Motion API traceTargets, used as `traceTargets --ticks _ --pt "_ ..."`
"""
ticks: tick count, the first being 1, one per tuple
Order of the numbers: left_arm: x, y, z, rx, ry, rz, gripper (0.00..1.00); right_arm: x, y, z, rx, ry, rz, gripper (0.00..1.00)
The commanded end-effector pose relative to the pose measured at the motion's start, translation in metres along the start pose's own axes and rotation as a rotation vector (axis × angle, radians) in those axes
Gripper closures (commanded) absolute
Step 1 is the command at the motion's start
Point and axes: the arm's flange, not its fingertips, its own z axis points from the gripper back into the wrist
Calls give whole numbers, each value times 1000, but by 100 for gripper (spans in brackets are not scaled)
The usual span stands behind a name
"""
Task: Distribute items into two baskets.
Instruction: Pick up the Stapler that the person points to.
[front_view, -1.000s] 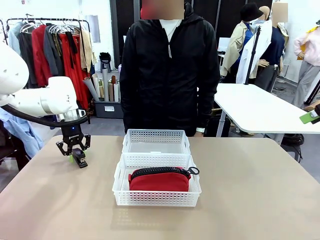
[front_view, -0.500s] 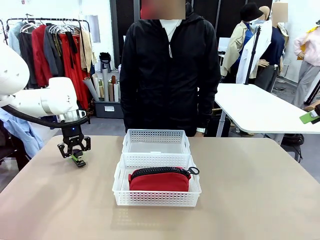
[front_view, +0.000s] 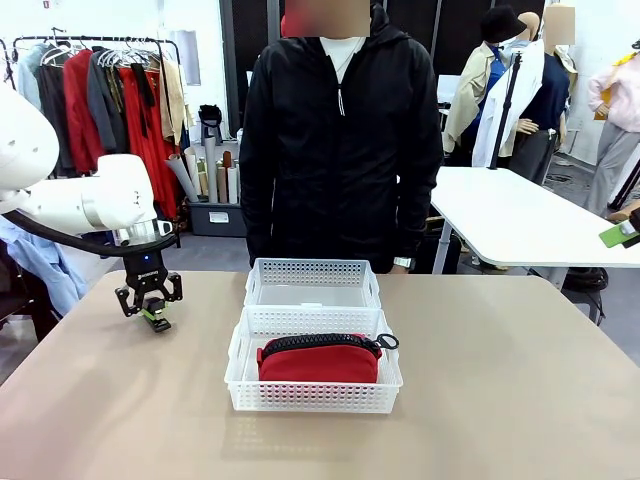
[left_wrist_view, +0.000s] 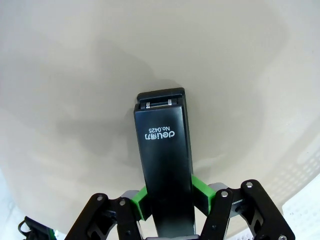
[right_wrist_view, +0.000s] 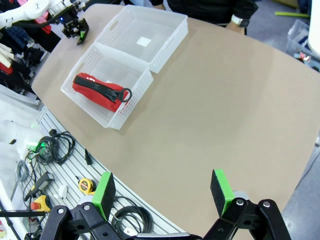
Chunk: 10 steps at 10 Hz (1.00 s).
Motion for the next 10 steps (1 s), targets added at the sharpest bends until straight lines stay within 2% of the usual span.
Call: traceTargets --ticks 1,3,5,10 --pt "-2 5 -2 -13 20 -35 84 2 1 1 -2 2 2 0" --pt "-5 8 6 -16 13 -77 84 2 1 1 -2 2 2 0" --pt "-23 19 44 -13 -38 -169 84 2 1 1 -2 2 2 0" --pt "-109 84 158 15 -195 -551 84 2 1 1 -2 2 2 0"
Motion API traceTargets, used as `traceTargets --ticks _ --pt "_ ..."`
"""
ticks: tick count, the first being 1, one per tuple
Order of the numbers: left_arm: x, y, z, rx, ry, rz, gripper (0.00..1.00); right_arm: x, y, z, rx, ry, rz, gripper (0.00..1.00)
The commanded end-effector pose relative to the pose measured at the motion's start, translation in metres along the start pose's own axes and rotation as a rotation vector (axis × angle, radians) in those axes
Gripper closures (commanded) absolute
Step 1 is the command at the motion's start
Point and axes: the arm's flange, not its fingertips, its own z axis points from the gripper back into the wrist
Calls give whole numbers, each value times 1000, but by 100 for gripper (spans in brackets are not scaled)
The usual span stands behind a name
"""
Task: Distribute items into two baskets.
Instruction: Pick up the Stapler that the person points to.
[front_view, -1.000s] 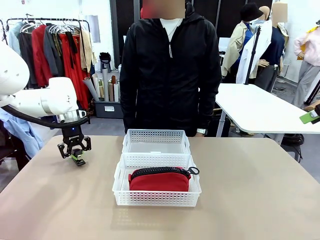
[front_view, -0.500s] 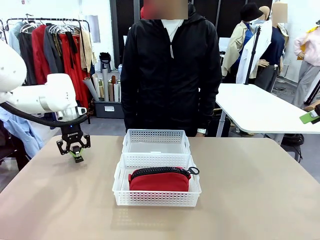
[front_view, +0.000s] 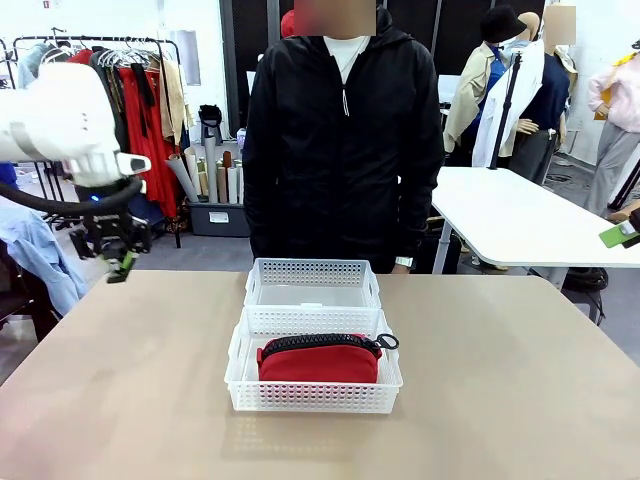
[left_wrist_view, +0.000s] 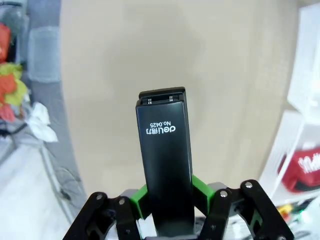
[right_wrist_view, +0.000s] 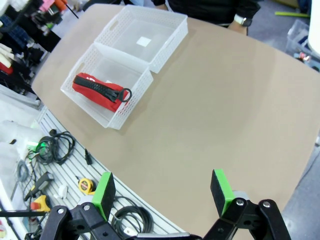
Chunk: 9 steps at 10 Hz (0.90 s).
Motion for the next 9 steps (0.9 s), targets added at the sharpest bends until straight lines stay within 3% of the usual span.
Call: traceTargets --ticks 1,3,4,5,7,9 --pt "-37 21 21 16 -3 -186 84 2 1 1 -1 1 3 0" --pt "-54 34 39 21 51 -378 84 2 1 1 -1 1 3 0" --pt "-59 40 44 -27 72 -519 84 2 1 1 -1 1 3 0" --pt "-57 48 50 -174 70 -632 84 2 1 1 -1 1 3 0" --pt "-55 54 48 -175 89 -772 84 2 1 1 -1 1 3 0" --pt "-57 47 47 -154 80 -830 84 2 1 1 -1 1 3 0"
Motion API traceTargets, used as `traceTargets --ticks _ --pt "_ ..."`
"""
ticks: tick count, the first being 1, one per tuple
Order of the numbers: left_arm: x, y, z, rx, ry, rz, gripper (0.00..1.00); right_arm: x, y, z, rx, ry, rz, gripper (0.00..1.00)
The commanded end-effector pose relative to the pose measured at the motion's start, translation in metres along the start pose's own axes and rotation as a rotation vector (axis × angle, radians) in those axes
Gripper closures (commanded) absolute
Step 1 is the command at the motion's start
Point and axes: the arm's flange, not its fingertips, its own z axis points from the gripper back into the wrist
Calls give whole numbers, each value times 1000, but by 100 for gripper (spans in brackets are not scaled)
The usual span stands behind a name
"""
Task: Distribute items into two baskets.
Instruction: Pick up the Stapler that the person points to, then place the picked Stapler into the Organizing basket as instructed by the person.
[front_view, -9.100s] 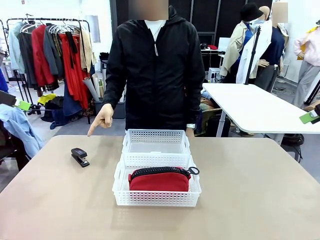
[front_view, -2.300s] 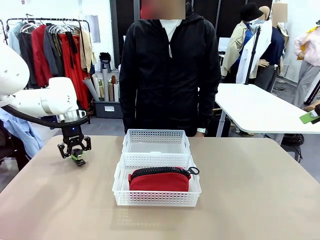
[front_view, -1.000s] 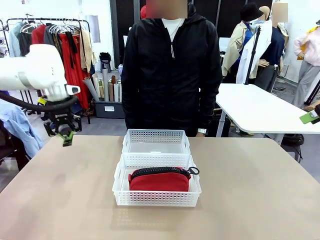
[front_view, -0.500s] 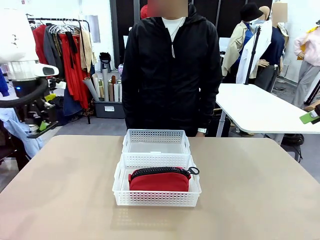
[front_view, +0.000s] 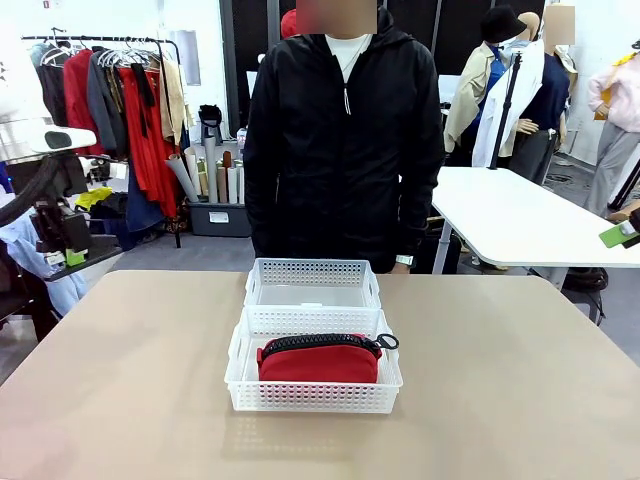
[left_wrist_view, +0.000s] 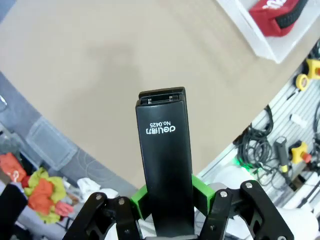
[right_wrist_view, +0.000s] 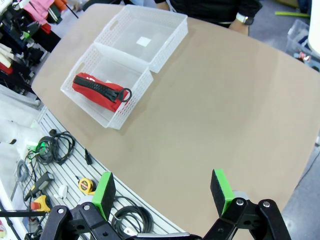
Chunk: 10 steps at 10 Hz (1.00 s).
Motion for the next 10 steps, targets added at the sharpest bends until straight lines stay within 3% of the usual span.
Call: traceTargets --ticks 1,10 --pt "5 -4 5 30 28 -42 84 2 1 1 -1 1 3 0" --pt "3 -3 -2 7 12 -19 84 2 1 1 -1 1 3 0"
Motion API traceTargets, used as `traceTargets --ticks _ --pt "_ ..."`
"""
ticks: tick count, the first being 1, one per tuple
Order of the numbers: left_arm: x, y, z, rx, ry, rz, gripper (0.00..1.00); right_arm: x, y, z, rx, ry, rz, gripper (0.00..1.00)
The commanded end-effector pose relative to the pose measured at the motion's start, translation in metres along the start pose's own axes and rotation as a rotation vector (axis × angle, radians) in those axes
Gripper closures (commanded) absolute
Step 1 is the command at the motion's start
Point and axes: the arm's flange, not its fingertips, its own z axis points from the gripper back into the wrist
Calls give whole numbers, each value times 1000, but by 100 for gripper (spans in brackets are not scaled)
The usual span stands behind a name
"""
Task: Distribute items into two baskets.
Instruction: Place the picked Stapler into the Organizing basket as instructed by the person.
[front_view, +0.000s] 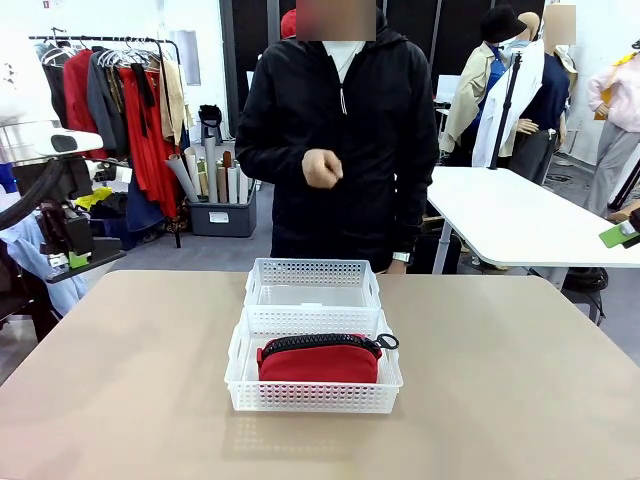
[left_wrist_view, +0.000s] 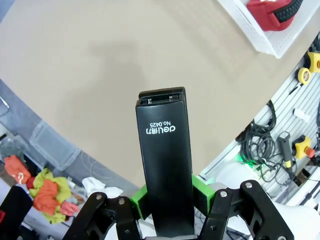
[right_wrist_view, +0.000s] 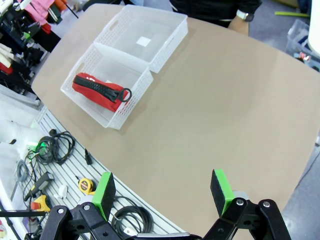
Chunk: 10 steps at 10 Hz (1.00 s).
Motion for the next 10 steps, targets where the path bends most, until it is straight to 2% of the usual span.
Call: traceTargets --ticks 1,10 --pt "-2 1 1 -4 -5 4 84 2 1 1 -1 1 3 0" --pt "-2 1 1 -4 -5 4 84 2 1 1 -1 1 3 0"
